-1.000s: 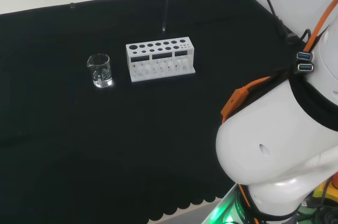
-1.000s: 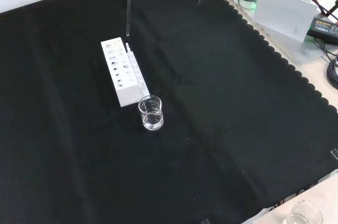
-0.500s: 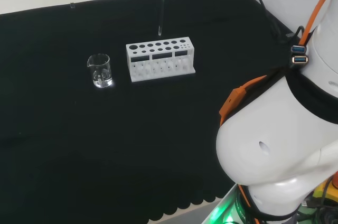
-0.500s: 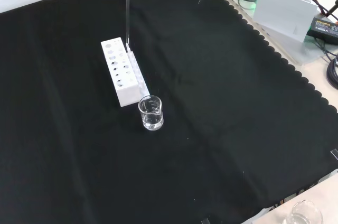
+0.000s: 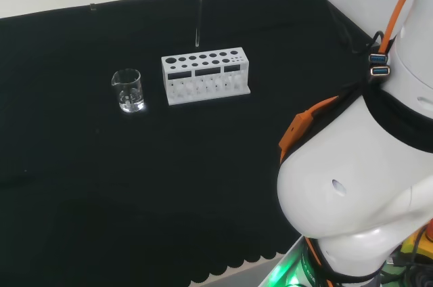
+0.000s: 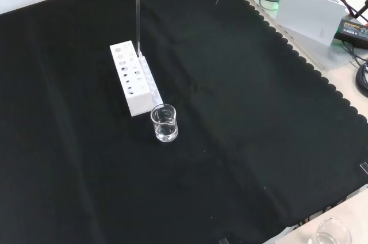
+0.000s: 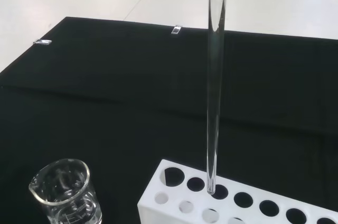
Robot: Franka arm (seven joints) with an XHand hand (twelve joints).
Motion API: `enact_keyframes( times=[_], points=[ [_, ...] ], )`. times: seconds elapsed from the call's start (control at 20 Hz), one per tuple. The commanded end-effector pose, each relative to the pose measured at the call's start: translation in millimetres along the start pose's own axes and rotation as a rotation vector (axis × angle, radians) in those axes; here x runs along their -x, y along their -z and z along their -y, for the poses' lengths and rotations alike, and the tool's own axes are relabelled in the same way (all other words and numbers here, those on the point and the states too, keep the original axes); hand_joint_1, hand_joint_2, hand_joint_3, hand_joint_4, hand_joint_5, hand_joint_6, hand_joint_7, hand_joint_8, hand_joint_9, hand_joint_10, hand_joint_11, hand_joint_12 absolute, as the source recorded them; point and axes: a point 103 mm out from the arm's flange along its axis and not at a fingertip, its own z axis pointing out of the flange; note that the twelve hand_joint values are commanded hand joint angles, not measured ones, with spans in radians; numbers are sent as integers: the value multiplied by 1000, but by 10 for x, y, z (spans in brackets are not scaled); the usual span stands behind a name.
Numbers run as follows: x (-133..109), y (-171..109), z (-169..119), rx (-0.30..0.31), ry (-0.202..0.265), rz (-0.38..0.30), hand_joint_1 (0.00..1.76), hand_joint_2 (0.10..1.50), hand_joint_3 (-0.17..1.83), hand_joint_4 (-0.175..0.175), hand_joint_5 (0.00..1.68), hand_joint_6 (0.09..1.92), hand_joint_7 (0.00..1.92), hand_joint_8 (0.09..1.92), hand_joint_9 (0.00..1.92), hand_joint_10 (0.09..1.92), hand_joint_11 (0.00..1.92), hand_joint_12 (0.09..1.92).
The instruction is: Put the glass rod back on the white test tube rack.
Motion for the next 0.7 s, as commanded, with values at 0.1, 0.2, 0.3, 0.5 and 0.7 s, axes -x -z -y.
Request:
enact_keyframes(
  times=[0.1,0.2,0.3,0.5,0.7],
  points=[
    [-81,-95,-82,-13,15,-2,1325,1020,-175,-121,1484,87,1535,216,1790,281,1601,608],
    [-81,-119,-106,-20,16,-4,1325,1020,-175,-121,1484,87,1535,216,1790,281,1601,608],
    [-73,-123,-109,-18,16,-6,1325,1020,-175,-122,1484,87,1535,216,1790,281,1601,608],
    [-55,-141,-134,-25,12,-8,1325,1020,-175,-122,1484,87,1535,216,1791,280,1601,608],
    [17,-232,-174,-35,5,-6,1325,1020,-175,-122,1484,87,1536,215,1791,280,1601,609]
  ],
)
